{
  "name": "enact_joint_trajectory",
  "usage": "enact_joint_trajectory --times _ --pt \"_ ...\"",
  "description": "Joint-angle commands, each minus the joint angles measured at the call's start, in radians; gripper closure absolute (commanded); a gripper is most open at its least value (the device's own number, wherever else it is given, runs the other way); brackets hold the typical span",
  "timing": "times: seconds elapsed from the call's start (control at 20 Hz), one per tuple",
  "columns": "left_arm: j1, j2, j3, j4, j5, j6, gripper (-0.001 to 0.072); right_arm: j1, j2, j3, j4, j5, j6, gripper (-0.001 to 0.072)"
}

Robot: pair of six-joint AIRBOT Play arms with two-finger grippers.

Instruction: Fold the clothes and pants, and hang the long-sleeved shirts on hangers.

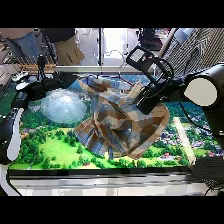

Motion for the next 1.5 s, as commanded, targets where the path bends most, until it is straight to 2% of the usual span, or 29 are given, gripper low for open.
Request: enact_joint_trajectory --times 0.0,0.15,0.3,0.5,0.65,0.8,0.85,0.9,0.95,1.0,1.05,1.15,1.25,1.35,1.45 --pt "-0.002 0.002 0.001 0.002 0.010 0.000 0.0700 0.000 -0.007 0.000 -0.041 0.028 -0.054 0.0679" --pt "-0.008 0.030 0.001 -0.005 0.010 0.002 0.0700 0.000 -0.056 0.000 -0.066 0.079 -0.121 0.0680" --pt "-0.008 0.089 0.002 -0.004 0.013 0.032 0.0700 0.000 -0.143 0.000 -0.134 0.139 -0.117 0.0680" --pt "-0.012 0.164 0.001 0.033 0.012 0.042 0.0700 -0.001 -0.240 0.000 -0.251 0.121 0.172 0.0679" --pt "-0.058 0.179 0.001 0.150 -0.016 0.014 0.0699 -0.001 -0.227 0.024 -0.216 -0.045 0.381 0.0679" --pt "-0.156 0.180 0.001 0.218 -0.146 0.015 0.0693 -0.027 -0.224 0.126 -0.222 -0.139 0.584 0.0679" --pt "-0.196 0.181 0.001 0.219 -0.180 0.015 0.0677 -0.053 -0.224 0.166 -0.210 -0.164 0.643 0.0679" --pt "-0.235 0.181 0.001 0.219 -0.189 0.015 0.0598 -0.085 -0.221 0.208 -0.177 -0.175 0.679 0.0679" --pt "-0.263 0.181 0.001 0.219 -0.180 0.016 0.0371 -0.118 -0.209 0.235 -0.129 -0.180 0.686 0.0679" --pt "-0.283 0.181 0.001 0.219 -0.161 0.015 0.0257 -0.154 -0.182 0.241 -0.076 -0.184 0.686 0.0679" --pt "-0.291 0.182 0.001 0.218 -0.143 0.015 0.0221 -0.192 -0.150 0.238 -0.025 -0.179 0.681 0.0679" --pt "-0.290 0.186 0.001 0.218 -0.137 0.013 0.0221 -0.279 -0.085 0.238 0.022 -0.168 0.676 0.0678" --pt "-0.274 0.193 0.001 0.218 -0.156 -0.055 0.0222 -0.395 -0.020 0.238 0.013 -0.166 0.676 0.0678" --pt "-0.251 0.204 0.001 0.218 -0.228 -0.137 0.0223 -0.562 0.040 0.238 -0.067 -0.138 0.706 0.0678" --pt "-0.232 0.217 0.001 0.217 -0.311 -0.159 0.0244 -0.800 0.081 0.238 -0.156 -0.091 0.744 0.0678"
